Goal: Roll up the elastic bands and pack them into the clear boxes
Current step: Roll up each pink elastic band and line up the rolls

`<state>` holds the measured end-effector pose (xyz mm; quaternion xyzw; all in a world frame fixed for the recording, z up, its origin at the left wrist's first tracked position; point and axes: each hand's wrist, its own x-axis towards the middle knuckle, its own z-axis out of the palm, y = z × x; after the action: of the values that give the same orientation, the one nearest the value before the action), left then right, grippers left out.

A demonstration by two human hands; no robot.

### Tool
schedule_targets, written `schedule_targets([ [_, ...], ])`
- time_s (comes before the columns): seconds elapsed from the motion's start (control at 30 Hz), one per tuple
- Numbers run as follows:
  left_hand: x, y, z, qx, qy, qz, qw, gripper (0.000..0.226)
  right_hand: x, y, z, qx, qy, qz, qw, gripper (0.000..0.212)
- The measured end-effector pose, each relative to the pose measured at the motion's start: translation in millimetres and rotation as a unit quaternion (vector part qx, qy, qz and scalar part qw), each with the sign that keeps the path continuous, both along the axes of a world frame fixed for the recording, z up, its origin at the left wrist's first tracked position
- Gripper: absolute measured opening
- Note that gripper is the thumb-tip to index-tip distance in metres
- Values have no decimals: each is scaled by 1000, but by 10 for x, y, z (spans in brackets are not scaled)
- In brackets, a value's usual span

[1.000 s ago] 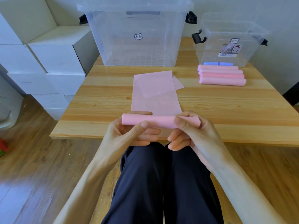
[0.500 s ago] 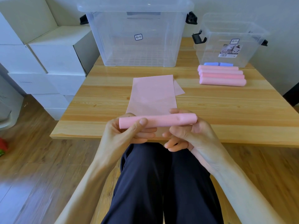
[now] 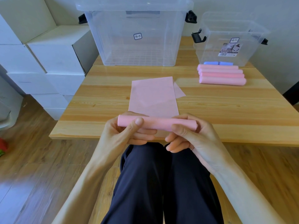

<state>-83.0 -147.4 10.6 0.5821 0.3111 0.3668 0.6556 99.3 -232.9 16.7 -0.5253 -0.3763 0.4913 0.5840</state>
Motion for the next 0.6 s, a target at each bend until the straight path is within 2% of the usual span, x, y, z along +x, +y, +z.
schedule_targets([
  [0.17, -3, 8, -14, 0, 15, -11, 1000, 27, 7, 11, -11, -7, -1, -6, 1000, 48],
  [0.4, 0, 24, 5, 5, 34, -26, 999, 31, 17, 6, -41, 2, -18, -11, 1000, 37],
  [0.6, 12, 37, 8, 13, 43, -8, 999, 25, 0, 28, -36, -1, 9, -4, 1000, 49],
])
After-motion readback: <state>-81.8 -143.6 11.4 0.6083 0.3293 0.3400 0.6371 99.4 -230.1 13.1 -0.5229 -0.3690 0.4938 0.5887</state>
